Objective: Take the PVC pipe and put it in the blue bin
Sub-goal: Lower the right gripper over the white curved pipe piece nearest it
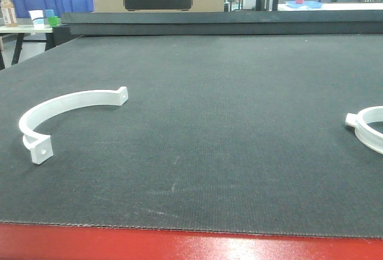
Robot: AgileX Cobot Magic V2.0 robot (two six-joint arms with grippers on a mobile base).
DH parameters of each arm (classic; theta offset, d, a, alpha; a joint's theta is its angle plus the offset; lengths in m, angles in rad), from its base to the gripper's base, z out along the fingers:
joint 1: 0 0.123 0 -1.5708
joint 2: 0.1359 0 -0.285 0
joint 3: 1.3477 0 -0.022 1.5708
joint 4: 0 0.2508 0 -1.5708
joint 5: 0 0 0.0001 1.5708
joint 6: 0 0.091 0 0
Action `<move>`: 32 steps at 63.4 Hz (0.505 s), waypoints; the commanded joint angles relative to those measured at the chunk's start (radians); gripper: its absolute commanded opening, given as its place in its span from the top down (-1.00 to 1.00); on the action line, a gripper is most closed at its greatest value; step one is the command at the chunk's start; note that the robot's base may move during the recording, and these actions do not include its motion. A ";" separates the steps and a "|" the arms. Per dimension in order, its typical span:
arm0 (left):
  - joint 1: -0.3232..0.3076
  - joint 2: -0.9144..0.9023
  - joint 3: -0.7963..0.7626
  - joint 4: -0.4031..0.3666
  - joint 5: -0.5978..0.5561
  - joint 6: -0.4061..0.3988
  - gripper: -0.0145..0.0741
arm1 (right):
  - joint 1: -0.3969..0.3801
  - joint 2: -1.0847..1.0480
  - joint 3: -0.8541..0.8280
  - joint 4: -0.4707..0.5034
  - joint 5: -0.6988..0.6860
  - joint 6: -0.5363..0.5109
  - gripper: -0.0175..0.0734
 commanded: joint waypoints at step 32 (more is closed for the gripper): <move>0.000 0.180 -0.050 -0.032 -0.118 0.001 0.05 | 0.044 0.232 -0.003 -0.049 -0.075 -0.018 0.24</move>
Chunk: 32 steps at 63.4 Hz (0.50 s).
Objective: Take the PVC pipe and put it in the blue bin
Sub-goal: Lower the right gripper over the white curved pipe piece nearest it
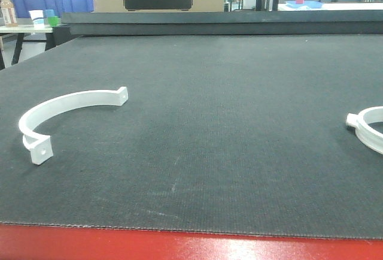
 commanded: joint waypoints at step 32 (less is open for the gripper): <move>0.000 0.163 -0.016 -0.008 -0.093 0.001 0.05 | 0.062 0.254 -0.035 -0.025 -0.077 -0.011 0.24</move>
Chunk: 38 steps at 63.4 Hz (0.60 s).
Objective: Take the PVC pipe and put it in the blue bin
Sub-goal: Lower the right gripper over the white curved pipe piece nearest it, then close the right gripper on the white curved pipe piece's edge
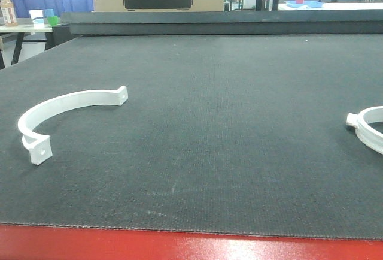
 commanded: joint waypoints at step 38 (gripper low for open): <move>0.000 0.004 -0.008 -0.007 -0.018 0.001 0.05 | 0.041 0.173 -0.154 -0.016 0.217 -0.009 0.24</move>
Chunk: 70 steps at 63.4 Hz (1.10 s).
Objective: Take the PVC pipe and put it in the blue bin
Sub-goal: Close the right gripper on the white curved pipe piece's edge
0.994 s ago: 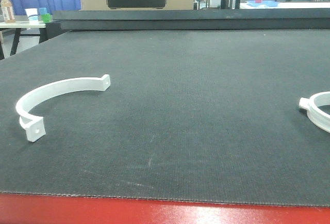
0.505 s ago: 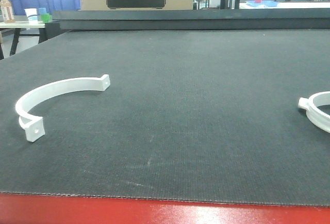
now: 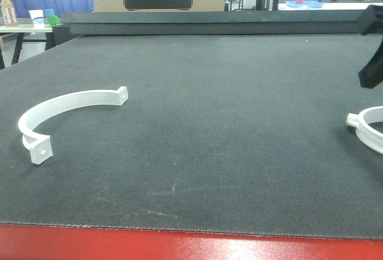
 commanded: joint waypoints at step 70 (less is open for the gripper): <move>0.000 -0.001 -0.008 -0.006 -0.049 -0.001 0.05 | 0.016 0.110 -0.009 -0.075 -0.007 -0.035 0.24</move>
